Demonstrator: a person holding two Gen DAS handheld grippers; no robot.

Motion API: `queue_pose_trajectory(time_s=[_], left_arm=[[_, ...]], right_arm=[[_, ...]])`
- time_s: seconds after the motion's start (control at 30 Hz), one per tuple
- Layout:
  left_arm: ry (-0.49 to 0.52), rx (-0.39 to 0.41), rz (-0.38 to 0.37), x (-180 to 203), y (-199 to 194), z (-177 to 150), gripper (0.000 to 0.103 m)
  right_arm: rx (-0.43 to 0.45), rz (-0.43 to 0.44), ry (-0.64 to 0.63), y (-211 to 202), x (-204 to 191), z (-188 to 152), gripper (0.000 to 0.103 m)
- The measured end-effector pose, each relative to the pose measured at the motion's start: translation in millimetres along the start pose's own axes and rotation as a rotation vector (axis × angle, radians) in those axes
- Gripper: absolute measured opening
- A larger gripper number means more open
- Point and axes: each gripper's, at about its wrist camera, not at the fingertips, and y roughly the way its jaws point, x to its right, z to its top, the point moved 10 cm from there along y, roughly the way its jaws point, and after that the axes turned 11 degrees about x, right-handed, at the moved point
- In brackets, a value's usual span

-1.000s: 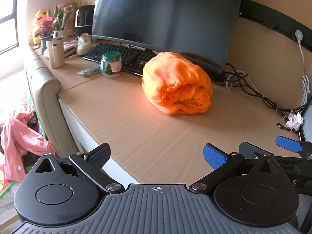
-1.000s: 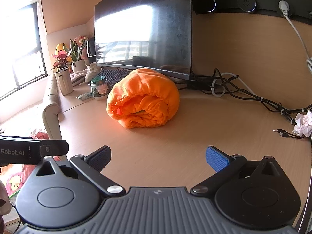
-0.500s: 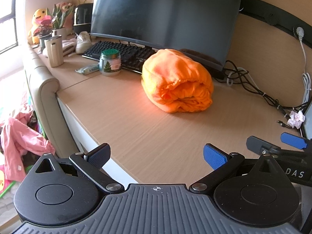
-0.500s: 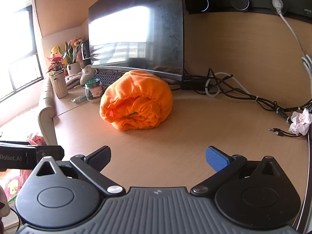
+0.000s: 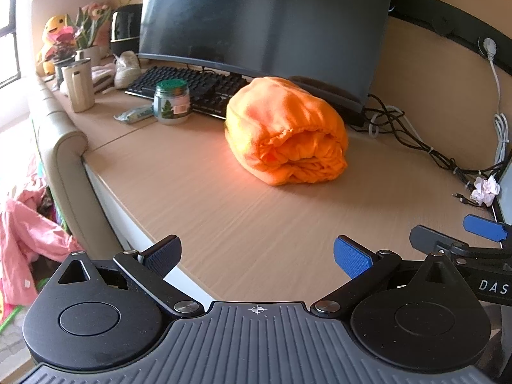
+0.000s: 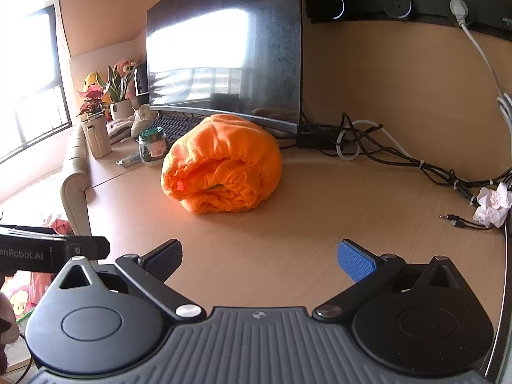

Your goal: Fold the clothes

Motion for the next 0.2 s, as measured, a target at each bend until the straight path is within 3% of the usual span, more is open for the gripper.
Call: queue_pose_trajectory(time_s=[0.2], left_arm=[[-0.008,-0.014,-0.023,-2,14,0,0.103]], right_arm=[[-0.036,-0.016,0.014,8,7,-13,0.103]])
